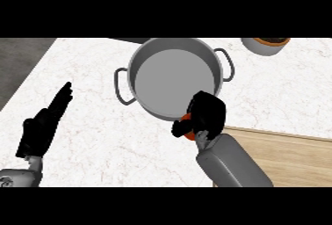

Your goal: Pick the tomato from the tray and place it in the pot

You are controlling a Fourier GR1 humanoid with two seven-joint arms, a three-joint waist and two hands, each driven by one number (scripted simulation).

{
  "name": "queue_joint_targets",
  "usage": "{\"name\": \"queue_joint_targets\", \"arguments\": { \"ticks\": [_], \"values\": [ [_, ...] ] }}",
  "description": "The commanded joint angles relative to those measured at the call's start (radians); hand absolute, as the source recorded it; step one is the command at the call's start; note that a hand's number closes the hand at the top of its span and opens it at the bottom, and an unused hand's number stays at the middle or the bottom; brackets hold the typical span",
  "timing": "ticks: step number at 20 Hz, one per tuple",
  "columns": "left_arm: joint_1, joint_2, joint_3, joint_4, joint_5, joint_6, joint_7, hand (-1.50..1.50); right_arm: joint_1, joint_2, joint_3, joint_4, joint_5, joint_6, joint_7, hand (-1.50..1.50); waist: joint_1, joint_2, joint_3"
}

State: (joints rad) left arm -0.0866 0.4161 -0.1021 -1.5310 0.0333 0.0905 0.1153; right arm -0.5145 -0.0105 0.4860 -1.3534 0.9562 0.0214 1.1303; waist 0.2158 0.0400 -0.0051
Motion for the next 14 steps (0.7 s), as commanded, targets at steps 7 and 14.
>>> {"name": "queue_joint_targets", "arguments": {
  "ticks": [7, 14],
  "values": [
    [-0.021, -0.017, -0.03, 0.025, -0.025, 0.005, 0.017, 0.0, -0.401, 0.01, 0.031, 0.197, 0.248, 0.009, 0.262, 1.5, -0.004, -0.03, -0.008],
    [-0.046, -0.025, -0.027, 0.04, -0.024, 0.007, 0.028, 0.0, -0.603, 0.01, -0.035, 0.266, 0.308, -0.032, 0.335, 1.5, -0.01, -0.025, -0.003]
  ]
}}
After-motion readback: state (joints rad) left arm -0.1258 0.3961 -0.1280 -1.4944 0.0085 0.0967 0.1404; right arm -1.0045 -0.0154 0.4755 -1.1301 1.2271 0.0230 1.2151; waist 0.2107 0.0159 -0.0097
